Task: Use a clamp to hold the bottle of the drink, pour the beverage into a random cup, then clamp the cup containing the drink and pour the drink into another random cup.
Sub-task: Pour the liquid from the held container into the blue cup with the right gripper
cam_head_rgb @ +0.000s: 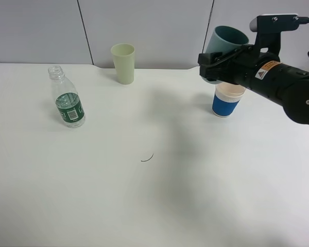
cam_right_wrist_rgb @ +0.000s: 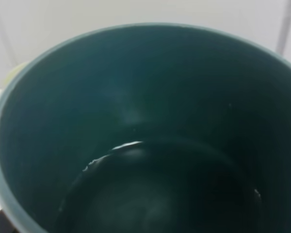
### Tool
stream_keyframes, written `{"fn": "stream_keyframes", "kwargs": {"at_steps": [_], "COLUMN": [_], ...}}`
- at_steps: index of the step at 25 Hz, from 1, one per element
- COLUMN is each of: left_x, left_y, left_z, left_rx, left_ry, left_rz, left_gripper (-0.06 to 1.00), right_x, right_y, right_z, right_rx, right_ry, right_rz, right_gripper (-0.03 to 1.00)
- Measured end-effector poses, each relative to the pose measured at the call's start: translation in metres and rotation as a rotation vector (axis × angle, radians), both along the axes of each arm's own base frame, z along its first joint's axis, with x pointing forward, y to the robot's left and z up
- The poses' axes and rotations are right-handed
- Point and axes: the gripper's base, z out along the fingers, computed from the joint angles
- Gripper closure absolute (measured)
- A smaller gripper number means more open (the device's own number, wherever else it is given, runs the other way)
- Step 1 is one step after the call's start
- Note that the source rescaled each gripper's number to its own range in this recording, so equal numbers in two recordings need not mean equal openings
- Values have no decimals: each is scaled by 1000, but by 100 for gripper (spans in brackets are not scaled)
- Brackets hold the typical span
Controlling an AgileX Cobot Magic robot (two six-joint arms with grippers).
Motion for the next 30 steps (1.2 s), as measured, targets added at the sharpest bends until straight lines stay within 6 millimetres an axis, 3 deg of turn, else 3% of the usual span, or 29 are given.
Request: {"fn": "stream_keyframes", "kwargs": {"at_steps": [5,10,19,30], "left_x": [0,0,0,0], "left_y": [0,0,0,0], "left_z": [0,0,0,0], "left_rx": [0,0,0,0], "left_ry": [0,0,0,0], "left_rz": [0,0,0,0], "left_gripper": [-5,-5,-5,-5], "right_x": [5,21,46,48], "right_y": [-26,-39,-40,-40], "right_z": [6,20,56,58], "right_rx": [6,-24,-107,-108], "right_ry": [48,114,140,174], "right_rz": [-33,-26,6,-4], "right_gripper": [97,97,97,97]}}
